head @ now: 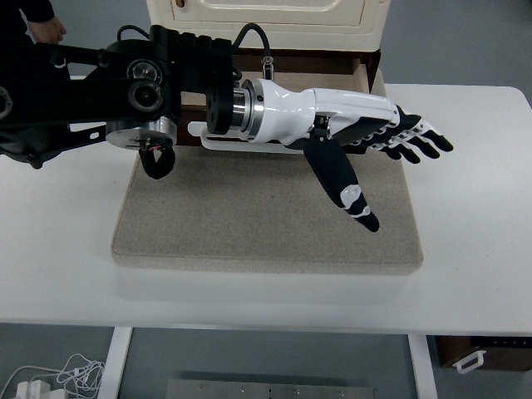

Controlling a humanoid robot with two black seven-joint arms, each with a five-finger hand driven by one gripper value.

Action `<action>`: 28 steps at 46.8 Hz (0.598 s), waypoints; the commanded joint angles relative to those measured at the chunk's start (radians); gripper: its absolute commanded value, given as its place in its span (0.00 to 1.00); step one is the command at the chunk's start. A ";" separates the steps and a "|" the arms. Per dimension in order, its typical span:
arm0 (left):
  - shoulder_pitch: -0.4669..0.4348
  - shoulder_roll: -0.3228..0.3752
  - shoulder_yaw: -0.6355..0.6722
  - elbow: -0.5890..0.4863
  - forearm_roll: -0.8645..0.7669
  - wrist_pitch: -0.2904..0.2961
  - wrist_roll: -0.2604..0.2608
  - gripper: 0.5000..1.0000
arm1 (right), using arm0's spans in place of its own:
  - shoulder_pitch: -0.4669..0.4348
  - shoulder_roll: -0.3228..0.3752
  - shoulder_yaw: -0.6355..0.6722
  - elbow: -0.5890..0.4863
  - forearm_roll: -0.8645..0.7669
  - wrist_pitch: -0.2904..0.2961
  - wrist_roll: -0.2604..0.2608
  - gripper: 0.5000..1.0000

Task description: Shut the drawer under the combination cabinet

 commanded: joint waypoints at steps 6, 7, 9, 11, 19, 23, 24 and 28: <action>0.004 -0.003 0.026 0.000 0.007 -0.075 0.095 1.00 | -0.001 0.000 0.000 0.000 0.001 0.000 0.000 0.90; 0.004 -0.004 0.026 0.000 0.007 -0.081 0.104 1.00 | 0.001 0.000 0.000 0.000 0.001 0.000 0.000 0.90; 0.007 -0.018 0.030 0.000 0.010 -0.088 0.115 1.00 | -0.001 0.000 0.000 0.000 0.001 0.000 0.000 0.90; 0.011 -0.032 0.038 0.000 0.012 -0.089 0.124 1.00 | -0.001 0.000 0.000 0.000 0.001 0.000 0.000 0.90; 0.009 -0.038 0.070 0.002 0.012 -0.089 0.161 1.00 | -0.001 0.000 0.000 0.000 0.001 0.000 0.000 0.90; 0.009 -0.036 0.086 0.006 0.014 -0.089 0.212 1.00 | -0.001 0.000 0.000 0.000 0.001 0.000 0.000 0.90; 0.009 -0.035 0.087 0.006 0.014 -0.089 0.224 1.00 | -0.001 0.000 0.000 0.000 -0.001 0.000 0.000 0.90; 0.009 -0.030 0.090 0.008 0.014 -0.089 0.258 1.00 | -0.001 0.000 0.000 0.000 0.001 0.000 0.000 0.90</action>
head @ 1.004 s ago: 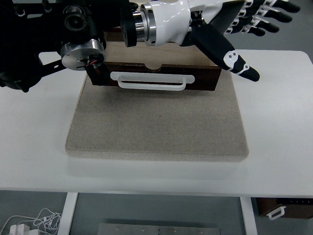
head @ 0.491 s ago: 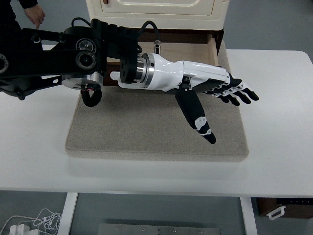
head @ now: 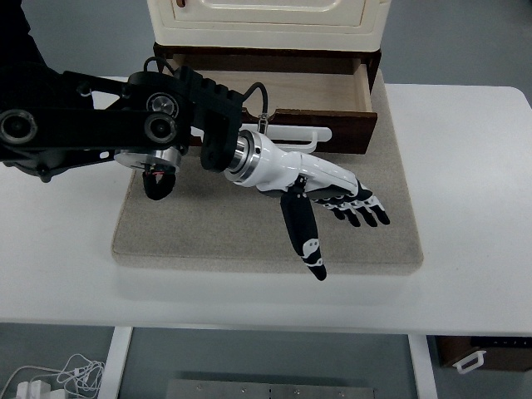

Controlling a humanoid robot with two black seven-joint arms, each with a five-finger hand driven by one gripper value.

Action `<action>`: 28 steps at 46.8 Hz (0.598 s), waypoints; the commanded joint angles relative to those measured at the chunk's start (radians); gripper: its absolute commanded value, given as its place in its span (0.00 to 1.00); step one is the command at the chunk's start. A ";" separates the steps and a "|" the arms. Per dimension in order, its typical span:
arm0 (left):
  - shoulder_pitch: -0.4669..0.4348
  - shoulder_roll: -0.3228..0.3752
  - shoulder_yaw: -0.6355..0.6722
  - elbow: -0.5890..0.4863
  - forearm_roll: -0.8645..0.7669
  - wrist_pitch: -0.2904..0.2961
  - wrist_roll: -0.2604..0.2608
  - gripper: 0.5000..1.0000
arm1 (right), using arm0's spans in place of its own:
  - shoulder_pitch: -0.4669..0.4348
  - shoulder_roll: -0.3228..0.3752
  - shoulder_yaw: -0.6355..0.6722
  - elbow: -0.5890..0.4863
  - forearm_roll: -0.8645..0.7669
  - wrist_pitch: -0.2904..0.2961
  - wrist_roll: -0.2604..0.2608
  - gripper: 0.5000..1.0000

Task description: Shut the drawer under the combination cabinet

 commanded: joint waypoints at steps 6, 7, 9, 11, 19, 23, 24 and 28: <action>-0.002 0.005 0.003 0.012 0.000 -0.004 0.096 1.00 | 0.001 0.000 0.000 0.000 0.000 0.000 0.000 0.90; -0.003 0.005 0.003 0.015 0.000 -0.006 0.110 1.00 | -0.001 0.000 0.000 0.000 0.000 0.000 0.000 0.90; -0.005 0.010 0.003 0.018 0.000 -0.023 0.130 1.00 | -0.001 0.000 0.000 0.000 0.000 0.000 0.000 0.90; -0.009 0.016 0.003 0.028 0.000 -0.055 0.144 1.00 | 0.001 0.000 0.000 0.000 0.000 0.000 0.000 0.90; -0.014 0.019 0.016 0.087 0.015 -0.130 0.194 1.00 | -0.001 0.000 0.000 0.000 -0.001 0.000 0.000 0.90; -0.013 0.019 0.019 0.117 0.050 -0.147 0.197 1.00 | 0.001 0.000 0.000 0.000 0.000 0.000 0.000 0.90; -0.011 0.019 0.021 0.123 0.057 -0.153 0.197 1.00 | -0.001 0.000 0.000 0.000 0.000 0.000 0.000 0.90; -0.009 0.019 0.023 0.138 0.061 -0.172 0.197 1.00 | 0.001 0.000 0.000 0.000 0.000 0.000 0.000 0.90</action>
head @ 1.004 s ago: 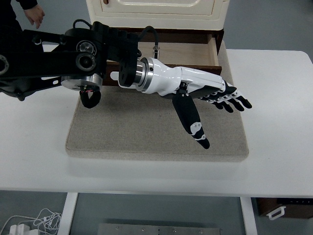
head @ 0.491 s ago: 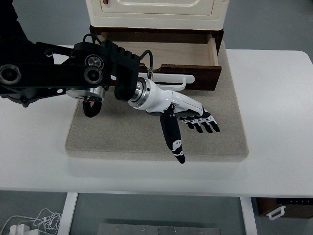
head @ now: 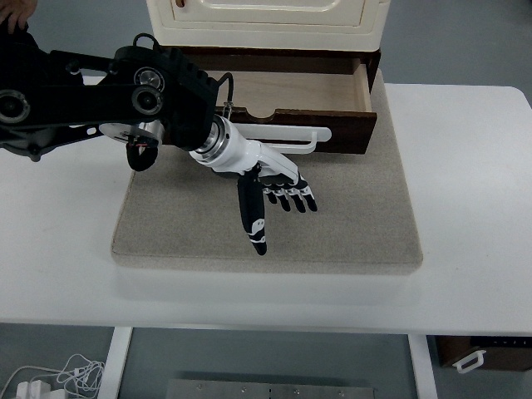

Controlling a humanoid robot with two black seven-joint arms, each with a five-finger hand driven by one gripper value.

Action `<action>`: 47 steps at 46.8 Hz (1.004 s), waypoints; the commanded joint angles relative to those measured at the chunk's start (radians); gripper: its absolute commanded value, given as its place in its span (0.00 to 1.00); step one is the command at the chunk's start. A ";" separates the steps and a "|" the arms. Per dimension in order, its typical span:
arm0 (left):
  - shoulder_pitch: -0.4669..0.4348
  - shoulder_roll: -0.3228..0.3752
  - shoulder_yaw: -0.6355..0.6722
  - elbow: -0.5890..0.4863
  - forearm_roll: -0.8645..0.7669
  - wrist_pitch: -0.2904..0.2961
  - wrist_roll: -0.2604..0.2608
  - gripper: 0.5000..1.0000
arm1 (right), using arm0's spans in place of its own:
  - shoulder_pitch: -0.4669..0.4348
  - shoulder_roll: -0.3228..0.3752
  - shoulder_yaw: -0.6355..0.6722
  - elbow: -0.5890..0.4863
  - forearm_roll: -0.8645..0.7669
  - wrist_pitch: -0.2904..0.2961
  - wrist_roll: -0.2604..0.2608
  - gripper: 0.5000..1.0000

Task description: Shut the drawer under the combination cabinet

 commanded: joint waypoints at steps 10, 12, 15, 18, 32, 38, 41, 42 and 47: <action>0.003 -0.003 0.001 0.029 0.014 -0.016 0.001 1.00 | 0.001 0.000 0.000 0.000 0.000 0.000 0.000 0.90; 0.003 -0.003 0.001 0.035 0.016 -0.016 0.001 1.00 | -0.001 0.000 0.000 0.000 0.000 0.000 0.000 0.90; 0.005 -0.005 0.001 0.043 0.016 -0.014 0.001 1.00 | 0.001 0.000 0.000 0.000 0.000 0.000 0.000 0.90; 0.008 -0.006 0.001 0.051 0.019 -0.014 0.001 1.00 | -0.001 0.000 0.000 0.000 0.000 0.000 0.000 0.90; 0.012 -0.012 -0.002 0.107 0.024 -0.014 0.000 1.00 | -0.001 0.000 0.000 0.000 -0.001 0.000 0.000 0.90; 0.009 -0.014 -0.003 0.129 0.024 -0.014 0.000 1.00 | -0.001 0.000 0.000 0.000 0.000 0.000 0.000 0.90; 0.008 -0.014 -0.005 0.141 0.024 -0.021 0.000 1.00 | -0.001 0.000 0.000 0.000 0.000 0.000 0.000 0.90; 0.008 -0.014 -0.005 0.144 0.024 -0.024 0.000 1.00 | -0.001 0.000 0.000 0.000 -0.001 0.000 0.000 0.90; 0.006 -0.014 -0.010 0.164 0.024 -0.033 0.000 1.00 | 0.001 0.000 0.000 0.000 0.000 0.000 0.000 0.90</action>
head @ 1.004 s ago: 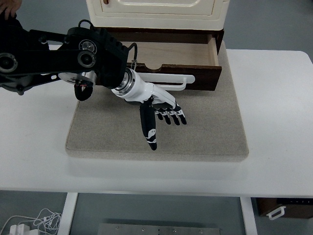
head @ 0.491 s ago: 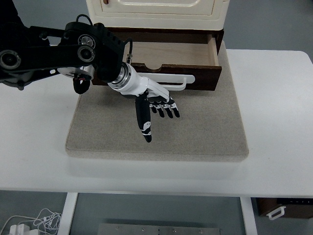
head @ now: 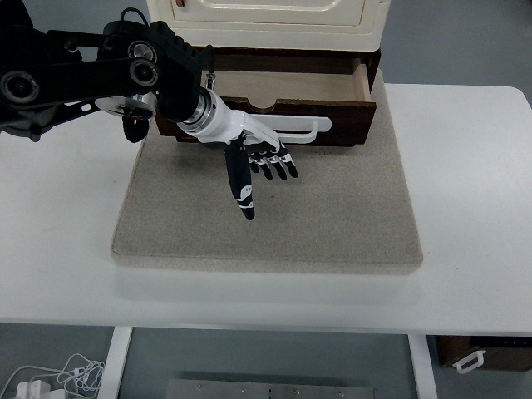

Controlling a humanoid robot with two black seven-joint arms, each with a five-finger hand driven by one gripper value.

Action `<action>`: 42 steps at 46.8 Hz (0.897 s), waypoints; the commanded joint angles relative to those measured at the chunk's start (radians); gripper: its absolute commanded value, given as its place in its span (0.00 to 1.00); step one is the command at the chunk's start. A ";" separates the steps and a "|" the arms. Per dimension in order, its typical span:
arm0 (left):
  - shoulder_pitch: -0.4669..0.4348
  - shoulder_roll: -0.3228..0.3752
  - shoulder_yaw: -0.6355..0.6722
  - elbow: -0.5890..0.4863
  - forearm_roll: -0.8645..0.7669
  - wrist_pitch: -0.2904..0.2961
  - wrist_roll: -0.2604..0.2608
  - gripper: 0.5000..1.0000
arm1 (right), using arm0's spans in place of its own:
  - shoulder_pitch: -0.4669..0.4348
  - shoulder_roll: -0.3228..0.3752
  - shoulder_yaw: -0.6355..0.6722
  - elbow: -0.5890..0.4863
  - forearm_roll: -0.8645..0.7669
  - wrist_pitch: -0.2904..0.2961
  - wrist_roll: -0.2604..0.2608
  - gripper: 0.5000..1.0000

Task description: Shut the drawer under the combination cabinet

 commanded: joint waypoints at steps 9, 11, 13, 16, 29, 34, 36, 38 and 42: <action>0.001 -0.001 -0.005 0.036 0.000 -0.001 -0.001 1.00 | 0.000 0.000 0.000 0.000 0.000 0.000 0.000 0.90; 0.001 -0.001 -0.005 0.044 0.001 -0.001 -0.001 1.00 | 0.000 0.000 0.000 0.000 0.000 0.000 0.000 0.90; 0.001 -0.001 -0.005 0.056 0.001 -0.001 -0.001 1.00 | 0.001 0.000 0.000 0.000 0.000 0.000 0.000 0.90; 0.001 -0.001 -0.007 0.076 0.001 -0.001 -0.004 1.00 | 0.000 0.000 0.000 0.000 0.000 0.000 0.000 0.90; 0.000 -0.001 -0.011 0.141 0.001 -0.002 -0.012 1.00 | 0.000 0.000 0.000 0.000 0.000 0.000 0.000 0.90; 0.001 -0.003 -0.019 0.164 0.012 0.010 -0.015 1.00 | 0.000 0.000 0.000 0.000 0.000 0.000 0.000 0.90; 0.003 -0.003 -0.025 0.170 0.021 0.016 -0.017 1.00 | 0.000 0.000 0.000 0.000 -0.001 0.000 0.000 0.90; 0.004 -0.005 -0.028 0.174 0.029 0.022 -0.020 1.00 | 0.000 0.000 0.000 0.000 0.000 0.000 0.000 0.90; 0.006 -0.009 -0.028 0.180 0.034 0.036 -0.021 1.00 | 0.000 0.000 0.000 0.000 0.000 0.000 0.000 0.90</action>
